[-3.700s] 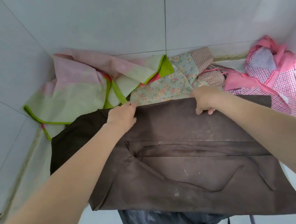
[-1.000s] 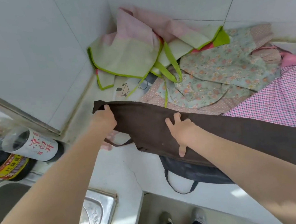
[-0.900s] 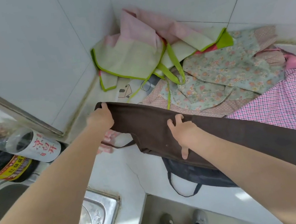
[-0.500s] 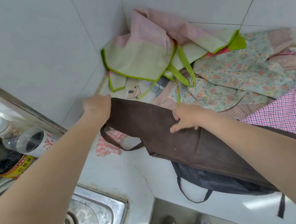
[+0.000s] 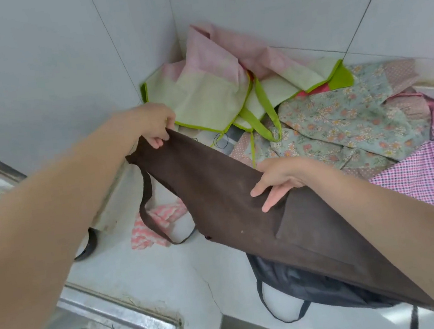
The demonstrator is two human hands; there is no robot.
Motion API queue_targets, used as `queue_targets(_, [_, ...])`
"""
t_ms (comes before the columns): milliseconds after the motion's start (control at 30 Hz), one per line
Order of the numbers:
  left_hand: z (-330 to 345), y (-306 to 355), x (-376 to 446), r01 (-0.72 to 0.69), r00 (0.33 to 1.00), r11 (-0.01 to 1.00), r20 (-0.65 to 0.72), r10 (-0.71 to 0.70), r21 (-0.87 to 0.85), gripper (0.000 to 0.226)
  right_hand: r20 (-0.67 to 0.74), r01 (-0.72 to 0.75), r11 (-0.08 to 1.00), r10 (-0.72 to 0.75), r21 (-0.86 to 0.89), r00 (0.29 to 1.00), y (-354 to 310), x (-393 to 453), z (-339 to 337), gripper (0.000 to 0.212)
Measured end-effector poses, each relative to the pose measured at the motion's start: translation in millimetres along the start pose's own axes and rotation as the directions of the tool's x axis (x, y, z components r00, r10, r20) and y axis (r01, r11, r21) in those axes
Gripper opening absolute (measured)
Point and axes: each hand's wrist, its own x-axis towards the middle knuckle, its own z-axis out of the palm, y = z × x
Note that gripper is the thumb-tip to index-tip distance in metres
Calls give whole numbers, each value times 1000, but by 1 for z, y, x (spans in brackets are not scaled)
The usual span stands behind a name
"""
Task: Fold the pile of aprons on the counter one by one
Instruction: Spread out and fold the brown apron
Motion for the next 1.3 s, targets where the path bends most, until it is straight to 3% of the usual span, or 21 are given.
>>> queue_targets(67, [-26, 20, 0, -35, 973, 997, -224, 48, 61, 10, -29, 52, 995, -50, 83, 998, -14, -4, -8, 56])
queue_targets(167, [-57, 53, -1, -51, 770, 986, -623, 139, 157, 35, -179, 262, 873, -204, 412, 962, -42, -5, -29, 42])
queue_targets(233, [-63, 72, -2, -145, 653, 983, -735, 181, 113, 48, -303, 402, 694, -269, 598, 914, -56, -1, -46, 31])
queue_targets(300, [-48, 81, -1, -222, 612, 966, -752, 245, 134, 52, -391, 467, 544, -258, 697, 883, -62, 4, -58, 32])
queue_targets(367, [-12, 85, 6, -263, 632, 958, -729, 263, 118, 49, -455, 491, 537, -210, 686, 865, -56, 13, -68, 42])
queue_targets(400, [14, 85, 9, -275, 697, 961, -681, 225, 36, 46, -478, 492, 577, -191, 652, 857, -48, 15, -70, 45])
queue_targets(500, [100, 82, 15, -116, 940, 932, -341, -9, -344, 34, -490, 403, 774, -140, 488, 861, -17, 14, -71, 39])
queue_targets(567, [141, 83, 18, 33, 983, 872, -142, -117, -488, 35, -504, 353, 852, -124, 388, 855, 4, 14, -71, 22])
queue_targets(667, [168, 91, 13, 111, 973, 862, -123, -196, -494, 48, -651, 303, 944, -150, 129, 744, 37, 14, -73, 14])
queue_targets(700, [171, 93, 9, 109, 964, 869, -160, -210, -483, 52, -647, 245, 968, -159, 44, 745, 50, 12, -72, 10])
queue_targets(833, [183, 91, 3, 46, 950, 856, -243, -197, -515, 63, -524, 46, 992, -101, -118, 846, 100, -1, -57, 33])
queue_targets(1033, [200, 97, -16, 100, 991, 607, 26, -129, -788, 55, -509, -4, 974, -114, -225, 853, 119, -4, -31, 50])
queue_targets(1100, [203, 96, -20, 67, 991, 635, -20, -129, -770, 53, -522, -12, 975, -109, -223, 846, 118, -3, -22, 55])
queue_targets(1233, [199, 81, -34, 26, 926, 584, -201, -320, -811, 27, -504, 58, 982, -142, -180, 852, 115, -4, -8, 58])
queue_targets(1300, [202, 81, -55, 9, 898, 604, -259, -354, -797, 26, -470, 119, 974, -199, -195, 860, 120, -10, 0, 61])
